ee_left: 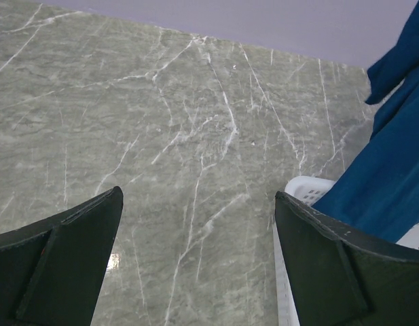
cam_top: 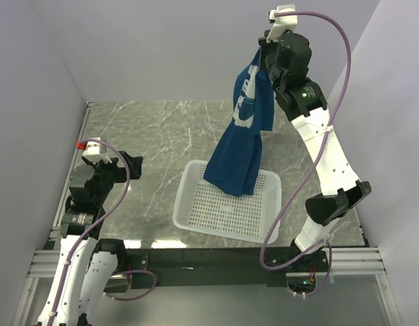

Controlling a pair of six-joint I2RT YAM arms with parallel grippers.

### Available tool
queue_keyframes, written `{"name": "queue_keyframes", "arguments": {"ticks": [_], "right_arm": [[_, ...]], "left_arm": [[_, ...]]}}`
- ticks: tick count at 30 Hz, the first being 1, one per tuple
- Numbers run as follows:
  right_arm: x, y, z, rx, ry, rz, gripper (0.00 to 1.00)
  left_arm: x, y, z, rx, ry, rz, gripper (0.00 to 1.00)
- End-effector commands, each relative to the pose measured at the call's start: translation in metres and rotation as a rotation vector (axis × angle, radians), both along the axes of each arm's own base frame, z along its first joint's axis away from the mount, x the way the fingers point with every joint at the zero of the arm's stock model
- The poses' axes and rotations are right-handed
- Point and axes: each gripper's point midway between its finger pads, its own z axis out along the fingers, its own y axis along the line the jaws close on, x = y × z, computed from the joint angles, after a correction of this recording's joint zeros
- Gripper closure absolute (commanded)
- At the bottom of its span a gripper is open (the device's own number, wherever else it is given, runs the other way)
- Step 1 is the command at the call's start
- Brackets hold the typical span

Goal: Fold and stack the t-shirts
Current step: Move the tshirt to the center of the board

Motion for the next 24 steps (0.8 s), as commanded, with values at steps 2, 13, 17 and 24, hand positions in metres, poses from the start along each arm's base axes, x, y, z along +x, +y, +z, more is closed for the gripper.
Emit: {"name": "queue_keyframes", "arguments": {"ticks": [2, 13, 17, 24], "right_arm": [[-0.006, -0.033, 0.048, 0.139, -0.144, -0.092, 1.00], [-0.019, 0.064, -0.081, -0.097, 0.171, 0.509, 1.00], [-0.018, 0.069, -0.148, -0.164, 0.328, 0.563, 0.85], [-0.058, 0.067, -0.231, -0.232, 0.561, 0.681, 0.20]], "left_arm": [[0.001, -0.002, 0.010, -0.005, -0.040, -0.011, 0.00], [-0.001, -0.003, 0.014, -0.005, -0.057, -0.018, 0.01], [-0.002, -0.005, 0.014, -0.007, -0.059, -0.030, 0.01], [-0.003, -0.007, 0.016, -0.007, -0.067, -0.041, 0.01]]}}
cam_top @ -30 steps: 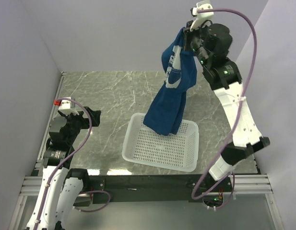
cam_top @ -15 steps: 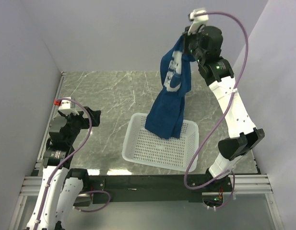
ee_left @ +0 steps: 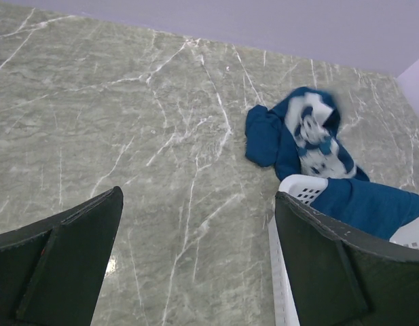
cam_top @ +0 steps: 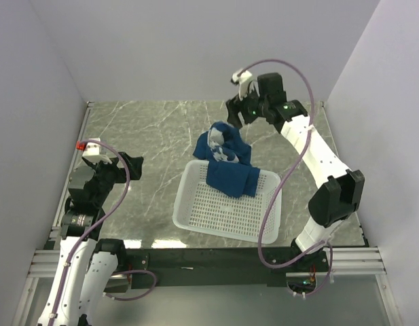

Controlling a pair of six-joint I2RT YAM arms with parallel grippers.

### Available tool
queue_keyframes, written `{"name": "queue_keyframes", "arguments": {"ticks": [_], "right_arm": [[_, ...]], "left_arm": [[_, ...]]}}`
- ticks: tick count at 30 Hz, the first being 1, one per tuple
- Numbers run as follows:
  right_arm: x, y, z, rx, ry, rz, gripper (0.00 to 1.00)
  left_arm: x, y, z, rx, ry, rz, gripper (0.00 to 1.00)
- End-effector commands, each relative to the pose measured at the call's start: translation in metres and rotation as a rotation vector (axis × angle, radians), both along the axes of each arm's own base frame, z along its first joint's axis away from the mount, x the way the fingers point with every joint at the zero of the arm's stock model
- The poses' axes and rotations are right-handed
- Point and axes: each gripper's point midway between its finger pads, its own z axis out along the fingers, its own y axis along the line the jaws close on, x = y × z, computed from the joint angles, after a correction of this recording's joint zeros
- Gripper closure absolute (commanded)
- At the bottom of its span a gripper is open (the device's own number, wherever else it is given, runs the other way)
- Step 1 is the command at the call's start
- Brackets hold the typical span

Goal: Fold and stack the t-shirts
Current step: Move the tshirt to the center of the board

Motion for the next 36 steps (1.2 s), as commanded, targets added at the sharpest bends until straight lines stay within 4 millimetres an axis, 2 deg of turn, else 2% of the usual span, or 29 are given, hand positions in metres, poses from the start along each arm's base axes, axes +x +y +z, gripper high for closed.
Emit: {"name": "queue_keyframes", "arguments": {"ticks": [1, 3, 4, 5, 6, 7, 8, 9, 10, 11, 12, 15, 18, 20, 22, 23, 25, 26, 33, 36], "right_arm": [[-0.033, -0.005, 0.003, -0.013, -0.015, 0.087, 0.19], [-0.067, -0.005, -0.026, -0.036, 0.073, 0.189, 0.18], [-0.094, 0.005, -0.030, -0.033, 0.072, 0.367, 0.18], [-0.116, 0.006, -0.048, -0.052, 0.126, 0.451, 0.18], [-0.148, 0.008, -0.061, -0.084, 0.186, 0.541, 0.18], [-0.156, 0.009, -0.070, -0.123, 0.172, 0.574, 0.18], [-0.158, -0.007, -0.103, -0.237, 0.206, 0.503, 0.18], [-0.151, 0.003, -0.107, -0.275, 0.124, 0.493, 0.18], [-0.148, 0.000, -0.109, -0.308, 0.081, 0.450, 0.17], [-0.143, -0.015, -0.127, -0.391, 0.075, 0.375, 0.17], [-0.134, -0.015, -0.125, -0.397, 0.039, 0.342, 0.17], [-0.128, -0.026, -0.132, -0.454, 0.033, 0.297, 0.19], [-0.144, -0.027, -0.132, -0.456, 0.026, 0.361, 0.21], [-0.149, -0.026, -0.133, -0.431, 0.080, 0.345, 0.27], [-0.161, -0.029, -0.153, -0.440, 0.192, 0.338, 0.38], [-0.171, -0.031, -0.169, -0.472, 0.223, 0.347, 0.38], [-0.163, -0.037, -0.175, -0.525, 0.150, 0.293, 0.36], [-0.167, -0.039, -0.184, -0.529, 0.155, 0.293, 0.35], [-0.164, -0.036, -0.191, -0.554, 0.116, 0.297, 0.33], [-0.162, -0.035, -0.208, -0.590, 0.149, 0.287, 0.34]], "left_arm": [[-0.001, -0.004, 0.013, -0.003, -0.054, -0.026, 0.01], [-0.001, -0.004, 0.013, -0.006, -0.055, -0.025, 0.01], [-0.001, -0.005, 0.013, -0.006, -0.056, -0.029, 0.01], [-0.001, -0.005, 0.014, -0.005, -0.058, -0.030, 0.01], [-0.001, -0.006, 0.014, -0.007, -0.059, -0.035, 0.01], [-0.001, -0.007, 0.013, -0.008, -0.055, -0.039, 0.01], [0.000, -0.007, 0.013, -0.008, -0.053, -0.039, 0.01], [-0.001, -0.008, 0.013, -0.009, -0.055, -0.047, 0.01], [0.000, -0.008, 0.012, -0.009, -0.050, -0.048, 0.01], [0.000, -0.009, 0.012, -0.007, -0.049, -0.052, 0.01], [0.000, -0.009, 0.013, -0.008, -0.050, -0.052, 0.01], [-0.001, -0.008, 0.012, -0.009, -0.050, -0.050, 0.01], [-0.002, -0.007, 0.014, -0.010, -0.057, -0.044, 0.01], [-0.002, -0.008, 0.013, -0.009, -0.058, -0.048, 0.01], [-0.001, -0.009, 0.013, -0.011, -0.054, -0.051, 0.01], [-0.001, -0.009, 0.012, -0.011, -0.051, -0.054, 0.01], [-0.001, -0.009, 0.012, -0.010, -0.048, -0.056, 0.01], [-0.001, -0.010, 0.012, -0.011, -0.050, -0.057, 0.01], [-0.001, -0.010, 0.012, -0.011, -0.048, -0.057, 0.00], [-0.001, -0.010, 0.012, -0.011, -0.050, -0.057, 0.01]]}}
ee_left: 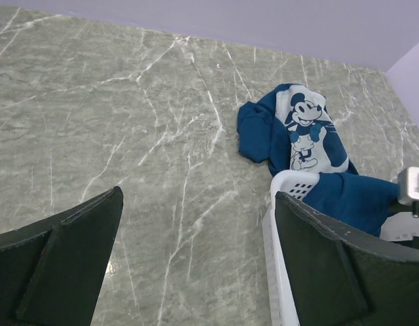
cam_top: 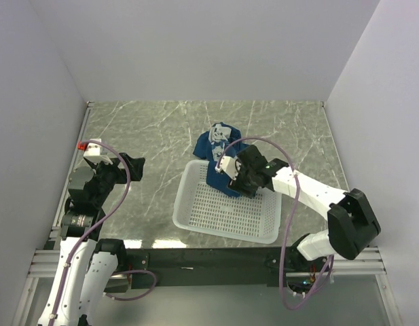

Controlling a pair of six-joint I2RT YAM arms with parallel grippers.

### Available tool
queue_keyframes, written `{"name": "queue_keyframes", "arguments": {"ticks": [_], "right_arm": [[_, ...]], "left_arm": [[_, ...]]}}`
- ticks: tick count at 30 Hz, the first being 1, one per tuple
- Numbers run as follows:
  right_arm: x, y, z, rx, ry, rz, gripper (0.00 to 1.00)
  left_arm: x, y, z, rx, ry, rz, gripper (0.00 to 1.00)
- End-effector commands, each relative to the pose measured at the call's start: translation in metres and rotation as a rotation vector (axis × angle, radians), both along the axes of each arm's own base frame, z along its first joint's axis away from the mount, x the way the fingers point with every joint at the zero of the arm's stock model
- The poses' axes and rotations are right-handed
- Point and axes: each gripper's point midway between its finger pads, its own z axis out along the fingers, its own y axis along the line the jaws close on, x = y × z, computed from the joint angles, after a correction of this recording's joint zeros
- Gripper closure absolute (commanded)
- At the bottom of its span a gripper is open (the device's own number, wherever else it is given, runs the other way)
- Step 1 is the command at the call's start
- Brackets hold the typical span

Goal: Fold and stack the t-shirts
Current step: Move the tshirt to the center of the board

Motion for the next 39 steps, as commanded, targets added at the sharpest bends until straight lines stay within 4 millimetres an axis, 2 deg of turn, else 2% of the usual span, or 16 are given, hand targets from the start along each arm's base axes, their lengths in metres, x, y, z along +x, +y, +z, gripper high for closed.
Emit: {"name": "queue_keyframes", "arguments": {"ticks": [1, 6, 11, 12, 13, 15, 16, 17, 20, 21, 23, 26, 28, 32, 35, 39], "right_arm": [[0.013, 0.006, -0.009, -0.034, -0.056, -0.005, 0.34], [0.019, 0.023, -0.024, -0.021, -0.023, -0.053, 0.32], [0.031, 0.043, -0.023, 0.045, -0.005, -0.113, 0.35], [0.032, 0.044, -0.027, 0.048, 0.008, -0.136, 0.40], [0.033, 0.049, -0.025, 0.062, 0.016, -0.130, 0.64], [0.031, 0.051, -0.021, 0.079, 0.023, -0.129, 0.94], [0.029, 0.058, -0.013, 0.113, 0.026, -0.105, 1.00], [0.027, 0.058, -0.006, 0.128, 0.034, -0.091, 1.00], [0.035, 0.072, 0.060, 0.269, -0.059, -0.028, 1.00], [0.046, 0.068, 0.078, 0.304, -0.094, -0.059, 1.00], [0.078, 0.068, 0.131, 0.399, -0.222, -0.121, 1.00], [0.129, 0.042, 0.182, 0.505, -0.368, -0.317, 1.00], [0.149, 0.030, 0.201, 0.544, -0.405, -0.389, 1.00], [0.171, 0.029, 0.196, 0.521, -0.417, -0.441, 1.00], [0.187, 0.022, 0.203, 0.539, -0.478, -0.523, 1.00], [0.218, -0.010, 0.234, 0.570, -0.634, -0.733, 1.00]], "left_arm": [[0.002, -0.003, 0.011, -0.006, -0.046, -0.019, 0.01], [0.001, -0.004, 0.012, -0.006, -0.048, -0.020, 0.01], [0.001, -0.004, 0.011, -0.008, -0.045, -0.020, 0.01], [0.001, -0.004, 0.012, -0.008, -0.048, -0.020, 0.01], [0.001, -0.004, 0.012, -0.008, -0.049, -0.022, 0.01], [0.001, -0.004, 0.012, -0.008, -0.051, -0.022, 0.01], [0.001, -0.004, 0.012, -0.008, -0.049, -0.022, 0.00], [0.001, -0.004, 0.011, -0.007, -0.048, -0.022, 0.01], [0.001, -0.005, 0.011, -0.009, -0.048, -0.028, 0.01], [0.001, -0.005, 0.011, -0.009, -0.049, -0.029, 0.01], [0.001, -0.005, 0.011, -0.007, -0.045, -0.028, 0.01], [0.001, -0.004, 0.011, -0.007, -0.043, -0.023, 0.01], [0.001, -0.004, 0.012, -0.008, -0.051, -0.020, 0.01], [0.001, -0.005, 0.011, -0.009, -0.049, -0.026, 0.01], [0.001, -0.005, 0.010, -0.008, -0.042, -0.031, 0.01], [0.001, -0.006, 0.010, -0.011, -0.042, -0.033, 0.01]]}}
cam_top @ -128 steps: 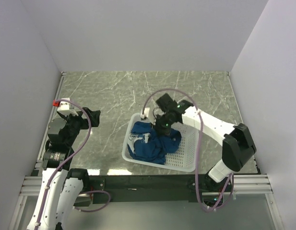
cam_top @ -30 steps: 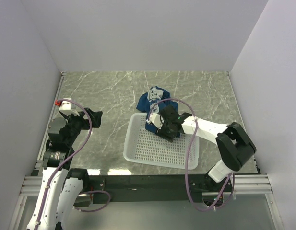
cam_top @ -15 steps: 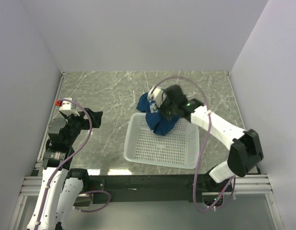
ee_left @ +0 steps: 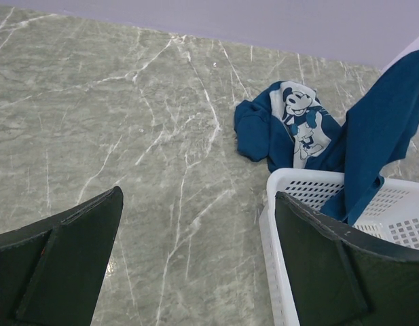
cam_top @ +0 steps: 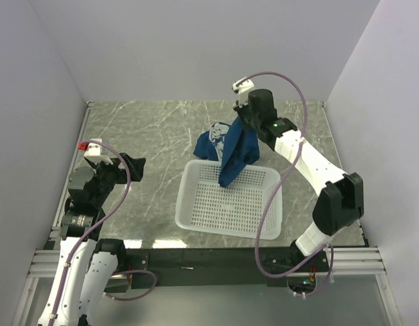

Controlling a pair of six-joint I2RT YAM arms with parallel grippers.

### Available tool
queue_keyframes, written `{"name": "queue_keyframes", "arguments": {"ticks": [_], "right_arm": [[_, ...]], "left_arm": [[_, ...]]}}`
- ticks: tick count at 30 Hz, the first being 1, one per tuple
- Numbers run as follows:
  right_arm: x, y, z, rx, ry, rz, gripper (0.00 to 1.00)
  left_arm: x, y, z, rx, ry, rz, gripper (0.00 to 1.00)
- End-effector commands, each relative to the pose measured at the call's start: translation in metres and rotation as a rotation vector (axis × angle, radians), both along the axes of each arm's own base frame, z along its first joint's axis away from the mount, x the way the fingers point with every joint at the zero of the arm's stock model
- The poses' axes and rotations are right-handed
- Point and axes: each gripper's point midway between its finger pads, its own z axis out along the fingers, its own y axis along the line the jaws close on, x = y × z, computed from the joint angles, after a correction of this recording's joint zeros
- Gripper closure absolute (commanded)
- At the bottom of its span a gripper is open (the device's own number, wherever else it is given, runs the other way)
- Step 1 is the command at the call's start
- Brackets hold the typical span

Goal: Fold and stack the t-shirts
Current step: Move the tshirt to the center of the board

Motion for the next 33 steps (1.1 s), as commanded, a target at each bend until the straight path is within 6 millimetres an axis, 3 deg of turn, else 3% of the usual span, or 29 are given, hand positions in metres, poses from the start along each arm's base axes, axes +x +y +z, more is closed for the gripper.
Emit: {"name": "queue_keyframes", "arguments": {"ticks": [1, 2, 3, 5, 6, 9, 11, 14, 15, 17, 18, 21, 24, 26, 28, 29, 32, 33], "right_arm": [[0.040, -0.037, 0.069, 0.112, -0.212, -0.277, 1.00], [0.048, -0.043, 0.080, 0.143, -0.250, -0.322, 1.00], [0.056, -0.055, 0.104, 0.199, -0.291, -0.375, 1.00], [0.065, -0.061, 0.116, 0.252, -0.289, -0.407, 1.00], [0.067, -0.067, 0.137, 0.282, -0.323, -0.417, 1.00], [0.063, -0.064, 0.154, 0.308, -0.340, -0.388, 1.00], [0.058, -0.052, 0.152, 0.327, -0.307, -0.316, 1.00], [0.037, -0.024, 0.116, 0.284, -0.177, -0.124, 1.00], [0.018, 0.005, 0.090, 0.250, -0.093, 0.097, 1.00], [-0.015, 0.024, 0.069, 0.204, -0.031, 0.291, 1.00], [-0.033, 0.033, 0.044, 0.206, 0.033, 0.368, 1.00], [-0.055, 0.044, 0.022, 0.166, 0.067, 0.426, 1.00], [-0.057, 0.048, 0.008, 0.163, 0.124, 0.411, 1.00], [-0.044, 0.041, -0.012, 0.124, 0.181, 0.308, 0.77], [-0.025, 0.030, -0.011, 0.089, 0.182, 0.209, 0.46], [-0.019, 0.016, -0.026, 0.037, 0.226, 0.137, 0.29], [-0.019, -0.004, -0.009, 0.042, 0.196, 0.117, 0.19], [-0.027, -0.011, -0.015, 0.045, 0.209, 0.133, 0.18]], "left_arm": [[0.002, -0.004, 0.009, -0.008, -0.044, -0.022, 0.01], [0.002, -0.005, 0.009, -0.009, -0.041, -0.025, 0.01], [0.003, -0.005, 0.008, -0.009, -0.038, -0.027, 0.01], [0.003, -0.005, 0.006, -0.009, -0.028, -0.028, 0.00], [0.003, -0.005, 0.006, -0.009, -0.028, -0.030, 0.01], [0.003, -0.005, 0.007, -0.010, -0.033, -0.030, 0.01], [0.003, -0.005, 0.006, -0.009, -0.030, -0.030, 0.01], [0.004, -0.006, 0.006, -0.010, -0.027, -0.033, 0.01], [0.003, -0.006, 0.005, -0.010, -0.025, -0.034, 0.01], [0.003, -0.007, 0.005, -0.012, -0.025, -0.040, 0.00], [0.004, -0.008, 0.005, -0.012, -0.025, -0.043, 0.01], [0.004, -0.011, 0.003, -0.015, -0.017, -0.061, 0.01], [0.005, -0.016, 0.000, -0.017, -0.003, -0.090, 0.01], [0.004, -0.020, -0.001, -0.023, 0.001, -0.113, 0.01], [0.004, -0.023, -0.002, -0.029, 0.004, -0.132, 0.00], [0.002, -0.028, -0.001, -0.034, 0.000, -0.162, 0.01], [0.002, -0.040, -0.002, -0.060, 0.003, -0.228, 0.01], [-0.003, -0.050, -0.003, -0.090, 0.017, -0.288, 0.01]]}}
